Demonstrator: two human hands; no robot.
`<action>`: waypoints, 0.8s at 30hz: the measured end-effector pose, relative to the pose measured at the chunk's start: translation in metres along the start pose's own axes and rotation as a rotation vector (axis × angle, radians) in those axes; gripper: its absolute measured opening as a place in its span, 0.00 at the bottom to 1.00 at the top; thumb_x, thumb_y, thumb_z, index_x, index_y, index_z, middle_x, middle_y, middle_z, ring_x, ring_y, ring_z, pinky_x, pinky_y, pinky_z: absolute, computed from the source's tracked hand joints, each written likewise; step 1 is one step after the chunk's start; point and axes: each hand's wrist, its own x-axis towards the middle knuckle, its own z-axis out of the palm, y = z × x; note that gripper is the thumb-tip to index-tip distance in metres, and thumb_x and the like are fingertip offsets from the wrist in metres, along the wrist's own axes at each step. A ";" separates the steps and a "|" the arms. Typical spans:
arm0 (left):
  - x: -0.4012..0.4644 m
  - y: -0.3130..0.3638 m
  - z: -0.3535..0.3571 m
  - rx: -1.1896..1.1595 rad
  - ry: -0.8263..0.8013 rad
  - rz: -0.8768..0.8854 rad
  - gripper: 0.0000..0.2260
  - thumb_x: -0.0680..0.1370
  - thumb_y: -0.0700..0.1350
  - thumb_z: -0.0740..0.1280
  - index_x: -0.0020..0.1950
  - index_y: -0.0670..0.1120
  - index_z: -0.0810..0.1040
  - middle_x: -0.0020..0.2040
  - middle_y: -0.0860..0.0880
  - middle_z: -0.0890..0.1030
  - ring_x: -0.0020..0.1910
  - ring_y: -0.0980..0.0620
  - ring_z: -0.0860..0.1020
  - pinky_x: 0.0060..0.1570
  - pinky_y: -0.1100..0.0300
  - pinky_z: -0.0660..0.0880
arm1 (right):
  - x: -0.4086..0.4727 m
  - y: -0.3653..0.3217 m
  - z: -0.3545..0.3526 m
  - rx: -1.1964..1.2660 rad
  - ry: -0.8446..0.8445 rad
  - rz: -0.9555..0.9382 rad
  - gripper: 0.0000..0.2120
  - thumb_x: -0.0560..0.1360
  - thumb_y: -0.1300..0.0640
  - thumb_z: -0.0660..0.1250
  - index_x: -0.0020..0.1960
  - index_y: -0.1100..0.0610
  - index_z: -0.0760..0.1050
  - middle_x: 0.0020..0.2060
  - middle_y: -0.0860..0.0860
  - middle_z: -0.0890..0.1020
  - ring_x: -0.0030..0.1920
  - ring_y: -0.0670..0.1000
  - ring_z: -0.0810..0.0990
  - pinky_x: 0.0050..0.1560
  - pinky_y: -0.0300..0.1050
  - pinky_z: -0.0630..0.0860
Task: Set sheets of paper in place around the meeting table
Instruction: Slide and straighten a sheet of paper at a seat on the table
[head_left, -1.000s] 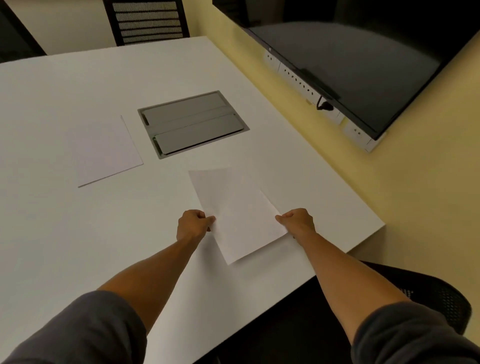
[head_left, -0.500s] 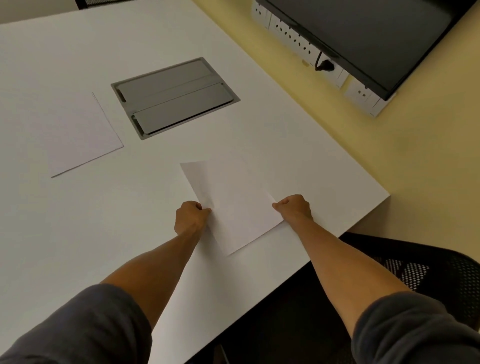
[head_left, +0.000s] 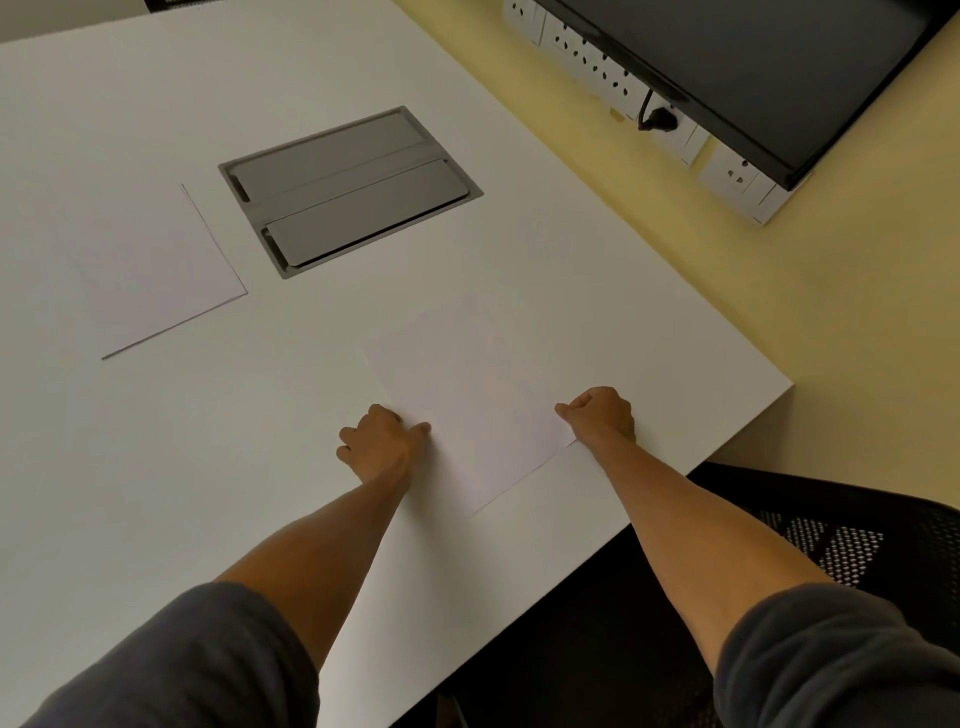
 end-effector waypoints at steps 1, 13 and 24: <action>0.001 0.000 0.000 0.003 -0.004 -0.004 0.22 0.73 0.59 0.72 0.59 0.47 0.77 0.53 0.46 0.81 0.61 0.41 0.71 0.51 0.51 0.60 | 0.001 0.000 -0.001 0.000 -0.001 -0.003 0.10 0.74 0.50 0.75 0.49 0.56 0.83 0.48 0.53 0.86 0.49 0.56 0.84 0.47 0.47 0.80; 0.008 0.006 -0.017 0.019 0.010 -0.015 0.29 0.75 0.67 0.64 0.62 0.43 0.75 0.58 0.43 0.80 0.62 0.40 0.74 0.60 0.47 0.69 | 0.007 -0.007 -0.017 -0.092 -0.083 -0.027 0.23 0.74 0.40 0.71 0.56 0.57 0.74 0.50 0.54 0.80 0.50 0.58 0.82 0.51 0.51 0.81; 0.054 -0.040 -0.108 0.340 0.184 0.272 0.43 0.75 0.74 0.44 0.81 0.48 0.42 0.82 0.42 0.41 0.79 0.37 0.35 0.76 0.37 0.40 | -0.033 -0.135 0.014 -0.390 -0.028 -0.544 0.47 0.75 0.31 0.62 0.82 0.54 0.45 0.78 0.58 0.58 0.76 0.60 0.61 0.73 0.59 0.63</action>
